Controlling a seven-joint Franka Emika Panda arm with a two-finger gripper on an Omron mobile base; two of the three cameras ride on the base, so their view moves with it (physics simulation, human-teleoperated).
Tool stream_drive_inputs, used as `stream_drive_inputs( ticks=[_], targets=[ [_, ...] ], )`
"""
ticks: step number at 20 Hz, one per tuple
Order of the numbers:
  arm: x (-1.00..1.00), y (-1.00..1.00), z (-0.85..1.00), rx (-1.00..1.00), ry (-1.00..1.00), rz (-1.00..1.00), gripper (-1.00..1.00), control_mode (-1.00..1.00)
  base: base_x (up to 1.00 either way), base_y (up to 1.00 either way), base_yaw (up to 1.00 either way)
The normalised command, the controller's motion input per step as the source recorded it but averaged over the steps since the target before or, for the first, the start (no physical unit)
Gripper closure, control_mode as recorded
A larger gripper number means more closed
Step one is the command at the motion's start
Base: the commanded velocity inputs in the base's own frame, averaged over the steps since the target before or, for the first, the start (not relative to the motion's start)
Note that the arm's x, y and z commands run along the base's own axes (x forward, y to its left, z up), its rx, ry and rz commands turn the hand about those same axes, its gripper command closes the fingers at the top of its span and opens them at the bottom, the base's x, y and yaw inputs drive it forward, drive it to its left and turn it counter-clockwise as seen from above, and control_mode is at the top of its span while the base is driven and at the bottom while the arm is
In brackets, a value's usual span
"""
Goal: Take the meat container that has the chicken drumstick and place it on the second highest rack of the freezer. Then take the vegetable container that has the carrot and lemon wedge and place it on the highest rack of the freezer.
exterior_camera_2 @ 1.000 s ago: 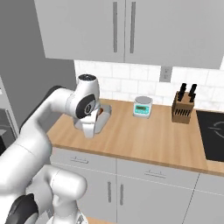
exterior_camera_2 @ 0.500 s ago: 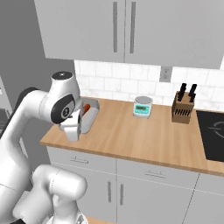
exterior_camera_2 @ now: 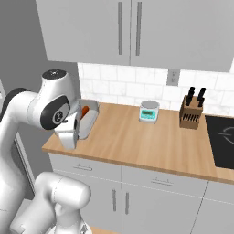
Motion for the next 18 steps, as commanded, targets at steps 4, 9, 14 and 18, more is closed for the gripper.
stream_drive_inputs(
  ticks=[4, 9, 14, 18],
  targets=[
    [-0.23, 0.00, 0.04, 0.00, 0.00, 0.00, 1.00, -1.00, 0.00, 0.00, 0.00],
    [-0.09, 0.00, 0.19, 0.00, 0.00, 0.00, 1.00, -1.00, 0.00, 0.00, 0.00],
    [-0.02, 0.00, 0.02, 0.00, 0.00, 0.00, 1.00, 1.00, -0.04, 0.00, 0.00],
    [0.00, 0.00, 0.00, 0.00, 0.00, 0.00, 1.00, 1.00, -0.73, -0.28, 0.02]
  ],
)
